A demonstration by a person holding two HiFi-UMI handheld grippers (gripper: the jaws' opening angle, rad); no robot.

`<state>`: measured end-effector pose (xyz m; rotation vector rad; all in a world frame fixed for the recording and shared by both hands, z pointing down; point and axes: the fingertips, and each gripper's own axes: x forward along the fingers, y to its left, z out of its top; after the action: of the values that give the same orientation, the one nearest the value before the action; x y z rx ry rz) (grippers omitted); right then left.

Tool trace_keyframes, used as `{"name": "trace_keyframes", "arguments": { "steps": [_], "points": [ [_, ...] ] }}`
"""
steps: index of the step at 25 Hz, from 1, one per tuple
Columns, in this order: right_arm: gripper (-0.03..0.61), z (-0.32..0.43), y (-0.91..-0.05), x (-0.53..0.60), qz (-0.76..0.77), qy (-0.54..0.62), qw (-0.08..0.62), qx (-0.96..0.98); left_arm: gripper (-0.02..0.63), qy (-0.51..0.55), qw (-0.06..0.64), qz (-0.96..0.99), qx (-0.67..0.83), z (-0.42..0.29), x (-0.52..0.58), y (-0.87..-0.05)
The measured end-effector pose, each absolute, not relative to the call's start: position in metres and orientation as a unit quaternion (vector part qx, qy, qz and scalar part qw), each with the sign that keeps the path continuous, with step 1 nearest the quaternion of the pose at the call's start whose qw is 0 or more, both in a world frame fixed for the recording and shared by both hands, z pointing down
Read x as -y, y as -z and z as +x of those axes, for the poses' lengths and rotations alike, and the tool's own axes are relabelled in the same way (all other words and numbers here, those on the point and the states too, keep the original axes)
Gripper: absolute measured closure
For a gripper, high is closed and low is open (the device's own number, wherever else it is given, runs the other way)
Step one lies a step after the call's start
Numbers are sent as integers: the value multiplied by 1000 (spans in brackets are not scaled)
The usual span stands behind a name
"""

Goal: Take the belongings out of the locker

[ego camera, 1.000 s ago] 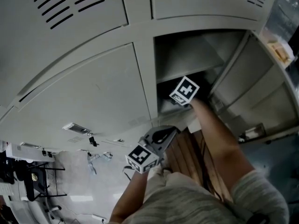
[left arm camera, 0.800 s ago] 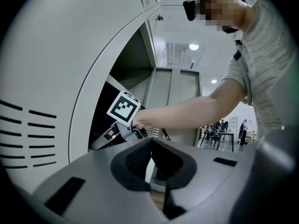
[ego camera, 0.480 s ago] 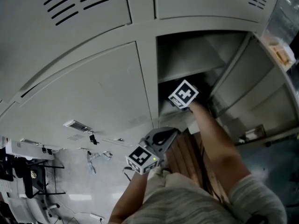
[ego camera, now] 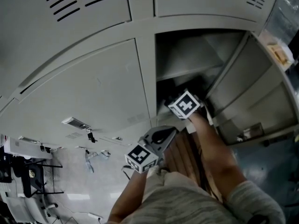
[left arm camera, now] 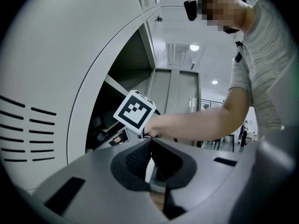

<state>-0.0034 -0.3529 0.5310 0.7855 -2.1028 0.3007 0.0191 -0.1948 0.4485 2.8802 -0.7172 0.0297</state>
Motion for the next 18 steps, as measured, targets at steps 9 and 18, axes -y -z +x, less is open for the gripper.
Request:
{"name": "trace_keyframes", "arguments": {
  "steps": [9, 18],
  "points": [
    [305, 12, -529, 326, 354, -125, 379, 846, 611, -18, 100, 967, 233, 25, 183, -457],
    [311, 35, -525, 311, 407, -139, 231, 873, 611, -27, 105, 965, 240, 23, 178, -463]
  ]
}}
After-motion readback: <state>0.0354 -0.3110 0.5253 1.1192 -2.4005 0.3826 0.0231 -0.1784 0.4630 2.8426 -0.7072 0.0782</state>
